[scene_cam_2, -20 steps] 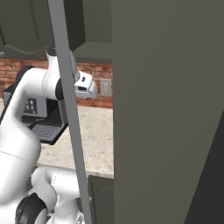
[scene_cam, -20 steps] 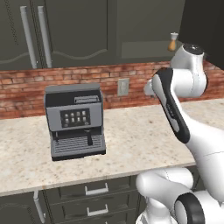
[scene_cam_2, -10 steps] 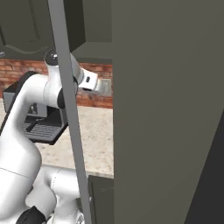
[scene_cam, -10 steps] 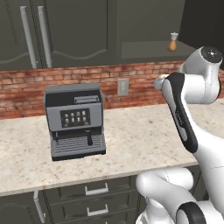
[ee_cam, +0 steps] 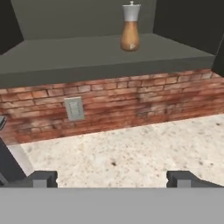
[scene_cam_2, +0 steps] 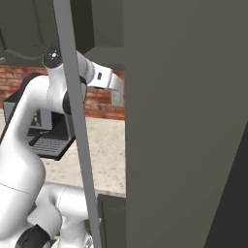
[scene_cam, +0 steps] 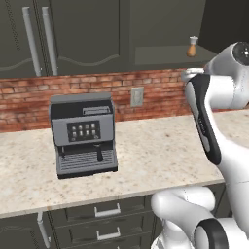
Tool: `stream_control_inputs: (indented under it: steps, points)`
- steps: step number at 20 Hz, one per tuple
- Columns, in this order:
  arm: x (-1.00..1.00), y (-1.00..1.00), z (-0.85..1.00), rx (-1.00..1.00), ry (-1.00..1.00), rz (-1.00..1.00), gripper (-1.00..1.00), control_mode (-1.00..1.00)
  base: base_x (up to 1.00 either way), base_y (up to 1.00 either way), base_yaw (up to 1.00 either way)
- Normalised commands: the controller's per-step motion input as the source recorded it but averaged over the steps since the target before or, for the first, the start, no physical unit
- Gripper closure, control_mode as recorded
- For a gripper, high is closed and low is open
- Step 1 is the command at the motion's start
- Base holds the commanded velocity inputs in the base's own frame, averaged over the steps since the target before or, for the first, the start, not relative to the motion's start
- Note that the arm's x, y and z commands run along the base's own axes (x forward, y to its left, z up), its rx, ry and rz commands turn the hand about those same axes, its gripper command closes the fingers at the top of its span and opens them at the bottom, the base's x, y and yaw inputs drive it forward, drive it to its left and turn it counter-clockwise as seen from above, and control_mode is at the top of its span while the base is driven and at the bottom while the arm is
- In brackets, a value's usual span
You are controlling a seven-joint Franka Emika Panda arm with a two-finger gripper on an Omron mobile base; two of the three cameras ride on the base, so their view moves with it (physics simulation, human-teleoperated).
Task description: Retrieve the shaker from the cabinet and place it next the steak on a plate on the dining table.
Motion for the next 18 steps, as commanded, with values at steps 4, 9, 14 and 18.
stream_control_inputs:
  steps: [4, 9, 14, 18]
  points:
    - [0.09, -0.14, 0.60, -0.01, -0.13, -0.07, -1.00, -1.00, 0.00, 0.00, 0.00]
    - [0.02, -0.04, 0.54, 0.00, -0.10, -0.04, -1.00, -1.00, 0.00, 0.00, 0.00]
    - [0.02, -0.04, 0.46, 0.01, -0.02, 0.00, -1.00, -1.00, 0.00, 0.00, 0.00]
    - [0.21, -0.12, 0.29, 0.03, 0.00, 0.00, -1.00, -1.00, 0.00, 0.00, 0.00]
